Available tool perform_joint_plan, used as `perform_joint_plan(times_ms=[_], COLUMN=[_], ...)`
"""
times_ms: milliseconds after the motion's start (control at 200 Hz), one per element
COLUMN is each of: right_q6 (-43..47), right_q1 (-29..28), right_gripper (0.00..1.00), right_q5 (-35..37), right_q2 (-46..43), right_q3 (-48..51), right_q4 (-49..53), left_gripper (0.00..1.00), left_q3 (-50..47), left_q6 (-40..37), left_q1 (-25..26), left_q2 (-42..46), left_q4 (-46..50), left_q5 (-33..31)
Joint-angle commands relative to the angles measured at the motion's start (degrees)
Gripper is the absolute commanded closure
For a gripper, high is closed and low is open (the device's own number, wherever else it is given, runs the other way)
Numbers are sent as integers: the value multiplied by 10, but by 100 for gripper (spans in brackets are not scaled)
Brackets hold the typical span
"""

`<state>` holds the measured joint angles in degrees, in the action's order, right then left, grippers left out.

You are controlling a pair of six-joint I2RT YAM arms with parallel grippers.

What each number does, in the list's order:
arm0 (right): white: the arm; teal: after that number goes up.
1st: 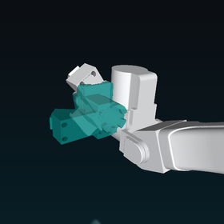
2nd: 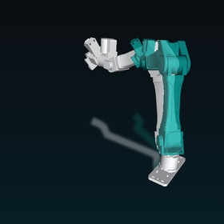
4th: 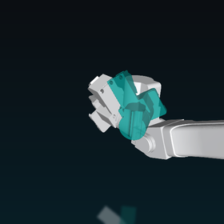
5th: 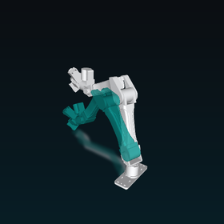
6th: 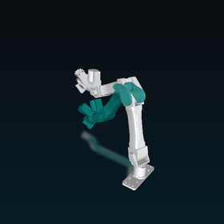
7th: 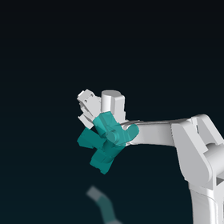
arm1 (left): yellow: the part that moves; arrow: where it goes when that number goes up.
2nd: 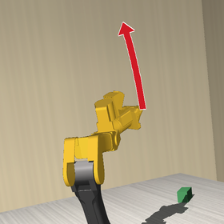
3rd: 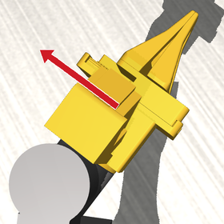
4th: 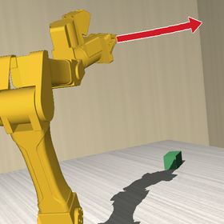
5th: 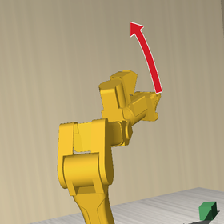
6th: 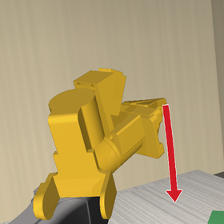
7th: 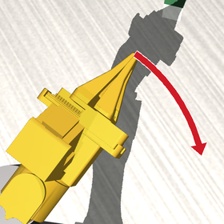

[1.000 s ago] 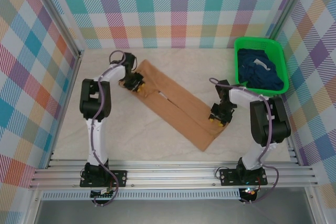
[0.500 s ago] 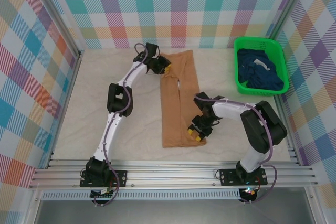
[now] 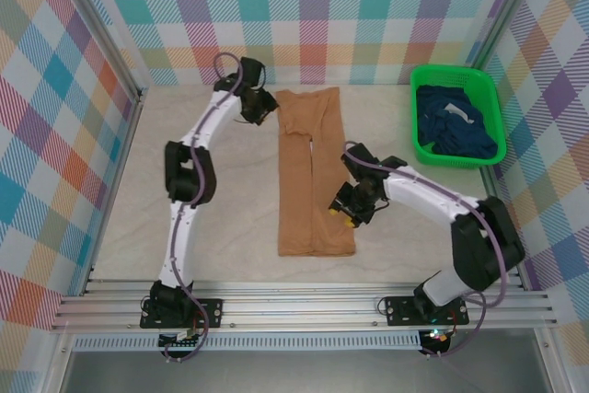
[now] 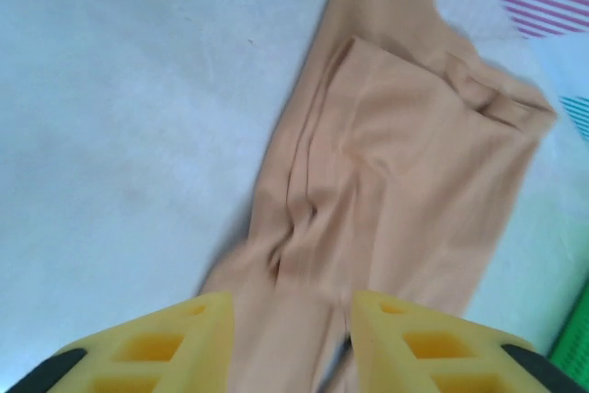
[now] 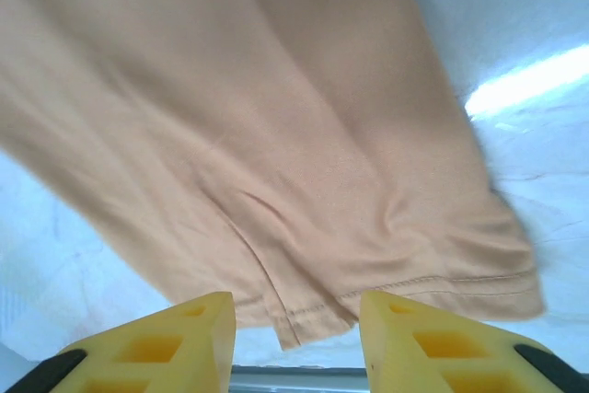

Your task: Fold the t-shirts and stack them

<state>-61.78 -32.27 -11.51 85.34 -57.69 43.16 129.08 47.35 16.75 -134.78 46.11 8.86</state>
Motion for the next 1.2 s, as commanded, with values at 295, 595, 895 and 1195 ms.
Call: perform_joint_plan(times_ms=[295, 595, 895, 1195], right_q6=[195, 172, 167, 158], right_q1=[57, 58, 64, 70], right_gripper=[58, 57, 56, 57], right_q5=[-99, -133, -121, -134], right_q2=[-32, 6, -8, 4], right_q3=[96, 138, 159, 175], right_q4=[35, -15, -11, -47], left_gripper=[65, 60, 67, 85], left_q3=[-670, -800, -802, -808], left_q6=[-24, 75, 76, 54], left_q1=[117, 211, 238, 239], left_q2=[393, 417, 404, 406], left_q4=[-25, -171, -168, -144], left_q5=[197, 218, 212, 212])
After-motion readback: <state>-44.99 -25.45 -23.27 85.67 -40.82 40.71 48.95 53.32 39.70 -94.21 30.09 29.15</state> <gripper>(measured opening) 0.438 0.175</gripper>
